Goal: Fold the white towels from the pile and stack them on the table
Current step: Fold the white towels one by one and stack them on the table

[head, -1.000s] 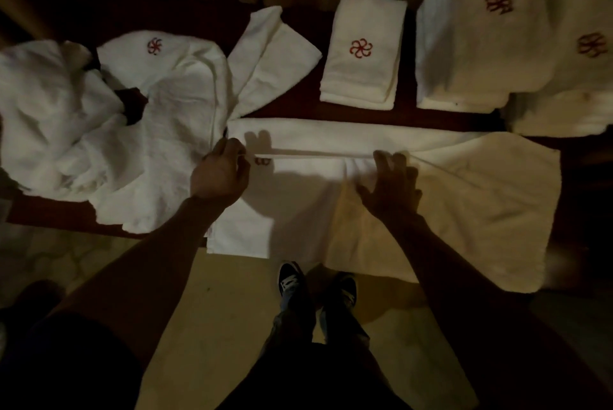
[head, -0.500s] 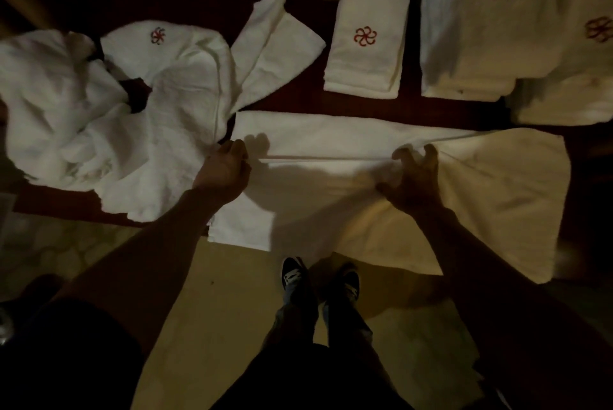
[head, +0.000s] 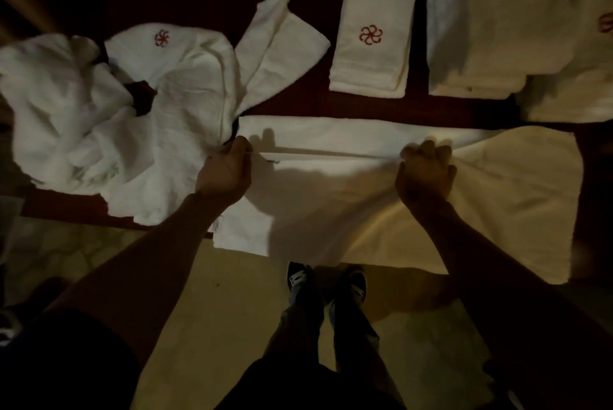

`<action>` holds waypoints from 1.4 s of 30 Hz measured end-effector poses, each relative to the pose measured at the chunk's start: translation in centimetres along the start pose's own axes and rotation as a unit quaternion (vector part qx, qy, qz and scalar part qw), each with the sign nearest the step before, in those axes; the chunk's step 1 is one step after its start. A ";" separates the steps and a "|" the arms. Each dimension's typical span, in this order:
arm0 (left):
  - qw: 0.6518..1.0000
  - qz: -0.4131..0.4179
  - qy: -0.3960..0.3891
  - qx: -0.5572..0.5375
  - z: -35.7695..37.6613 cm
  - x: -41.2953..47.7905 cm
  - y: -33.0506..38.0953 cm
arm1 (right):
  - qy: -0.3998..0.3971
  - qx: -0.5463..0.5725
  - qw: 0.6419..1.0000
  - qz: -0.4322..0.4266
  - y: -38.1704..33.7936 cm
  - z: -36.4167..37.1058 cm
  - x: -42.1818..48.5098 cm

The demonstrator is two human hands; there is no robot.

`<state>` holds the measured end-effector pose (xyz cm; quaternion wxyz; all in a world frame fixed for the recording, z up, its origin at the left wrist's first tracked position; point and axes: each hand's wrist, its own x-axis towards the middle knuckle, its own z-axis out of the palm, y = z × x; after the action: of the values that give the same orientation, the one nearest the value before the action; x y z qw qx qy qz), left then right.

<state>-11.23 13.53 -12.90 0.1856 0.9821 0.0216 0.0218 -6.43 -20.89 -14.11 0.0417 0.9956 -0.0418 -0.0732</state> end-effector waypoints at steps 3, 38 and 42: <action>1.000 0.023 0.002 -0.011 0.0 0.2 -0.1 | 0.032 0.010 0.999 -0.004 0.3 -0.5 0.5; 0.995 -0.064 -0.037 -0.064 -0.6 0.0 -0.2 | 0.123 0.161 0.963 -0.176 1.8 -0.8 -4.0; 0.996 -0.073 -0.031 -0.037 -0.6 -0.3 -0.1 | 0.014 0.164 0.972 -0.166 2.0 0.3 -5.9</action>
<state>-11.59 13.78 -12.39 0.2233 0.9707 0.0868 -0.0211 -12.44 -22.42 -13.36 -0.1345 0.9828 0.1132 -0.0571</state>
